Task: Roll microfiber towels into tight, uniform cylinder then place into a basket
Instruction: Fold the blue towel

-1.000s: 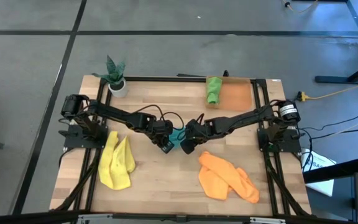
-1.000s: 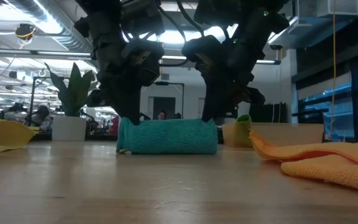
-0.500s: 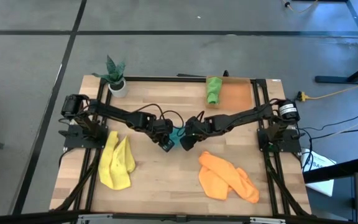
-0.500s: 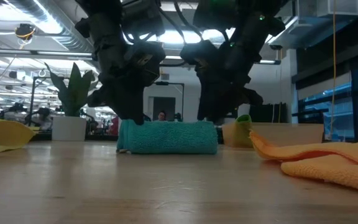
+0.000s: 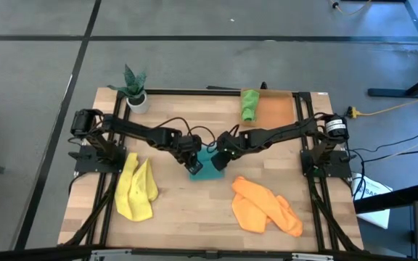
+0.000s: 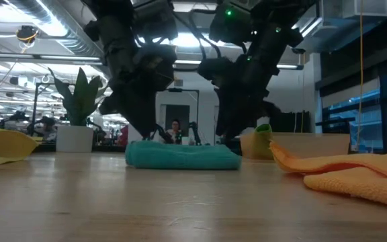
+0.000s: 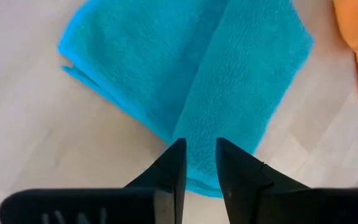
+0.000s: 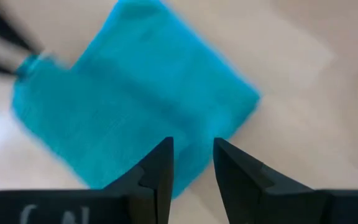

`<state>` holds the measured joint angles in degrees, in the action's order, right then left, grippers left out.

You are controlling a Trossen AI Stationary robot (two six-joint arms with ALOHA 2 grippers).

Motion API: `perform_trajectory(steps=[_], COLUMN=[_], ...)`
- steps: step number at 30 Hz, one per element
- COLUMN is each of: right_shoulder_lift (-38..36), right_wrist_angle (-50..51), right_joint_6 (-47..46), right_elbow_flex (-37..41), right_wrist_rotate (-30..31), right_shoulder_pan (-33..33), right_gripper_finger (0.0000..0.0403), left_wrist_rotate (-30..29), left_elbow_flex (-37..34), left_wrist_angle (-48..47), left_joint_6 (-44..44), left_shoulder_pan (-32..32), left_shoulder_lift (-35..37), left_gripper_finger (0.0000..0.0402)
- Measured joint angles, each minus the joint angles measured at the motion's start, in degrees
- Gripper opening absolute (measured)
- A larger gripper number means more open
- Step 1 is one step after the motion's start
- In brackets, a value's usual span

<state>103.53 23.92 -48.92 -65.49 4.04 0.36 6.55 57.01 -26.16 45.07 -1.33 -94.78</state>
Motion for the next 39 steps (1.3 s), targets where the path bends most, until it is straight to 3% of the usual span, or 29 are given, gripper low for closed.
perform_trajectory(steps=[8, 19, 32, 39], right_shoulder_lift=[0.00, 0.00, 3.17, 3.34], right_wrist_angle=[-0.65, -3.45, -6.40, -5.58], right_joint_6=[15.37, 43.12, 47.49, 45.30], right_elbow_flex=[0.00, 0.02, 0.09, -0.44], right_wrist_rotate=[-11.35, -12.87, -11.50, -11.72], right_shoulder_pan=[0.64, 6.57, 7.61, 7.75], right_gripper_finger=[0.0113, 0.0113, 0.0113, 0.0107], left_wrist_rotate=[-1.46, -3.95, -6.45, -6.49], left_elbow_flex=[-0.03, -0.04, -0.02, -0.02], left_wrist_angle=[0.16, -1.16, -1.05, -1.69], left_joint_6=[-7.91, -30.84, -31.70, -30.06], left_shoulder_pan=[-2.07, 5.50, 10.07, 10.04], left_shoulder_lift=[1.22, 2.39, 2.21, 2.21], left_gripper_finger=[0.0076, 0.0072, 0.0072, 0.0072])
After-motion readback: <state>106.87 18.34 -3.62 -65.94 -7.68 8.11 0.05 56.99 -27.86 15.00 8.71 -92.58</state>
